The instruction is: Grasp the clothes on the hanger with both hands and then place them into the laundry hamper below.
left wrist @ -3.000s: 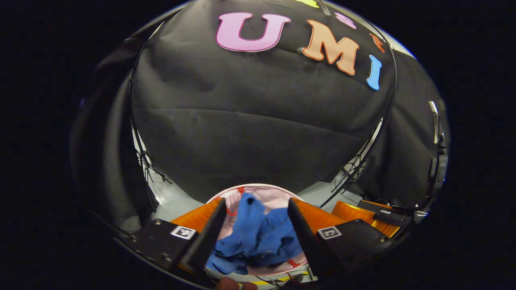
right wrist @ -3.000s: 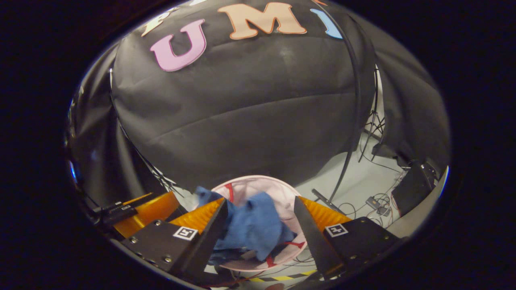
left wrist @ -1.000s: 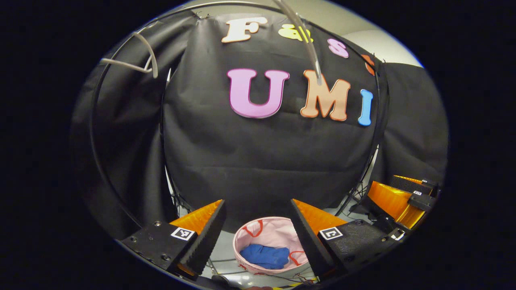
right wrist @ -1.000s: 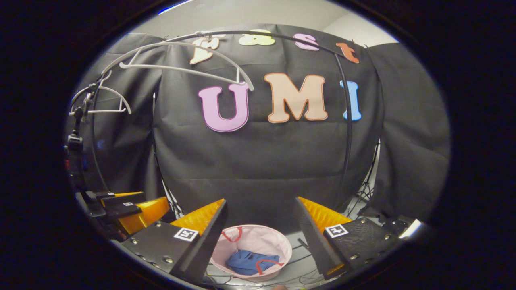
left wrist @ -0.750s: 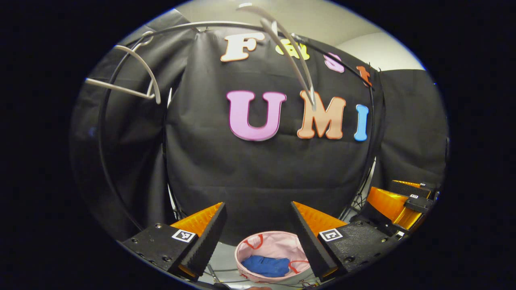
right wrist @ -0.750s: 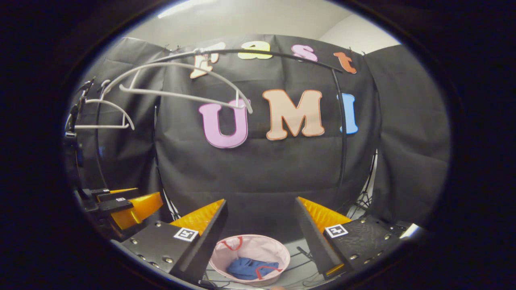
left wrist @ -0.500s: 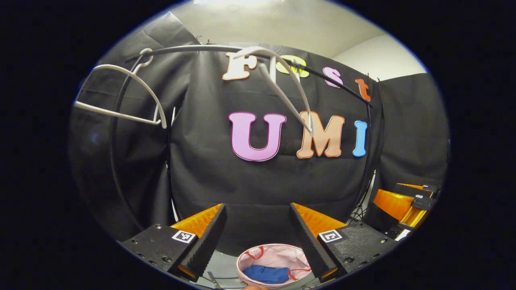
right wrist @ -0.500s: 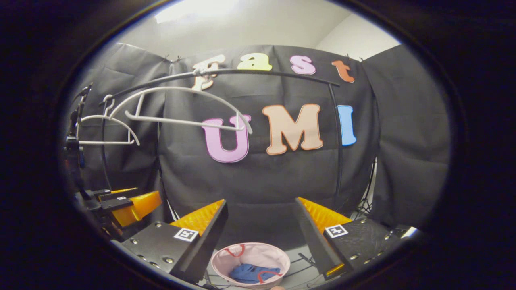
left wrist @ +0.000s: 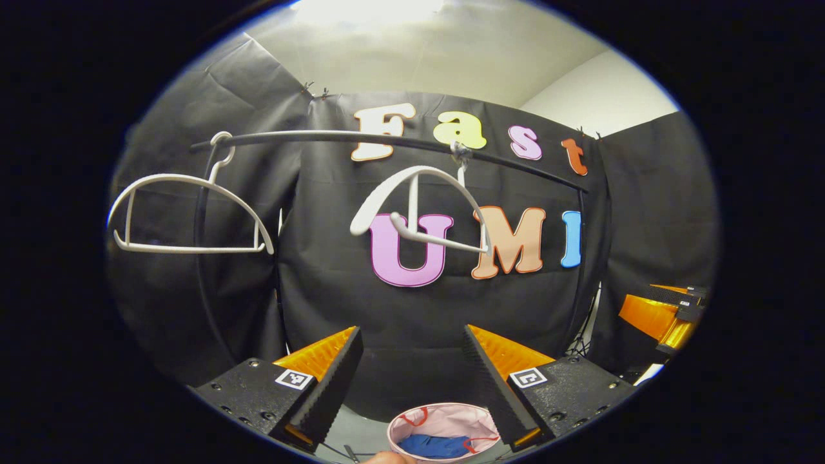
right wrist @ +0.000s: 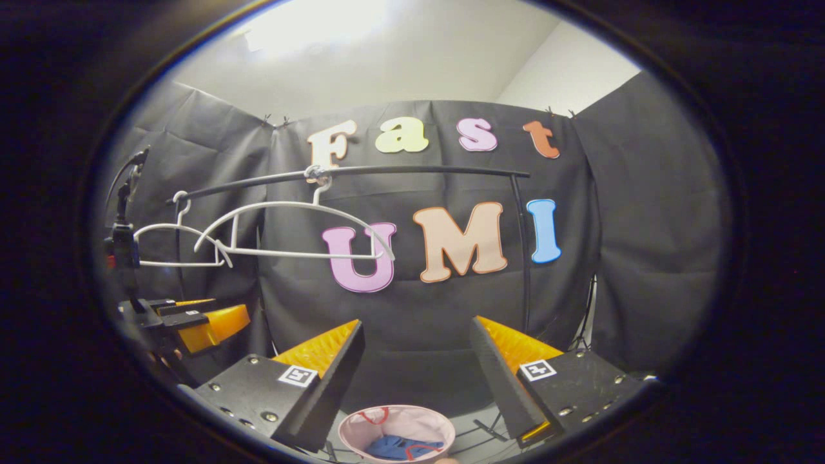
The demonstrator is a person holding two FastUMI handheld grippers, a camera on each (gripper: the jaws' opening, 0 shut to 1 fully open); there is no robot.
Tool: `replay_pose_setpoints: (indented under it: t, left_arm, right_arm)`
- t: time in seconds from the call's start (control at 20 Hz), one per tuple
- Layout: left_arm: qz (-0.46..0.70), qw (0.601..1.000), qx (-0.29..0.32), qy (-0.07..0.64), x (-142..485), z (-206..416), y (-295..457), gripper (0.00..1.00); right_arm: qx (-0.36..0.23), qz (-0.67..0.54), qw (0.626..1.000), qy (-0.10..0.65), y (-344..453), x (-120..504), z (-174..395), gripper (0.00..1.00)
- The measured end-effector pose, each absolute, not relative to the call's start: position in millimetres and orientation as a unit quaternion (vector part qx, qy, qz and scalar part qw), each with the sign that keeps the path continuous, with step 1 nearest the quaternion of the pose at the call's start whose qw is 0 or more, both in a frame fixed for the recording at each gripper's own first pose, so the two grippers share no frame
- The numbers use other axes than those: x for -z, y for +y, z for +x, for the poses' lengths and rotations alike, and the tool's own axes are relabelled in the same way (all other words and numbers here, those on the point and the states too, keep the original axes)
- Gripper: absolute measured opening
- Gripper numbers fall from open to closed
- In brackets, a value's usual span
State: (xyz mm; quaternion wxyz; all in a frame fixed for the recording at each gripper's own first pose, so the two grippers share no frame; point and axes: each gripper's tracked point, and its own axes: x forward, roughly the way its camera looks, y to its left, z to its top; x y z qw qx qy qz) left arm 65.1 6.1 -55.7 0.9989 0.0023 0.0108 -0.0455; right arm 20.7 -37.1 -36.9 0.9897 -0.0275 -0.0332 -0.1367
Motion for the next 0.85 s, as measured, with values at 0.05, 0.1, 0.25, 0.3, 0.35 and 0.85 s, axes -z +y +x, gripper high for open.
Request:
replay_pose_setpoints:
  t: [0.05,0.1,0.25,0.3,0.35,0.85]
  left_arm:
    - [0.003,0.999,0.043,0.007,53.7,62.3,5.9,0.93]
    - [0.004,0.999,0.041,-0.001,49.8,60.4,5.6,0.94]
    - [0.007,0.999,0.031,-0.014,45.7,51.4,4.8,0.93]
    - [0.01,0.999,0.028,-0.014,46.2,48.7,3.1,0.93]
    - [0.013,0.999,0.026,-0.014,45.8,45.7,1.4,0.93]
    - [0.036,0.999,0.034,-0.011,48.9,34.6,-41.1,0.94]
  right_arm:
    - [0.141,-0.024,0.989,-0.035,-40.0,36.4,17.7,0.92]
    - [0.144,-0.025,0.989,-0.038,-42.0,34.9,15.0,0.92]
    - [0.139,-0.038,0.988,-0.047,-39.6,27.6,13.4,0.92]
    - [0.13,-0.036,0.99,-0.048,-35.5,28.6,12.9,0.98]
    - [0.118,-0.03,0.991,-0.048,-29.7,30.1,12.3,0.99]
    - [0.099,-0.001,0.993,-0.07,-33.3,30.9,-11.5,0.98]
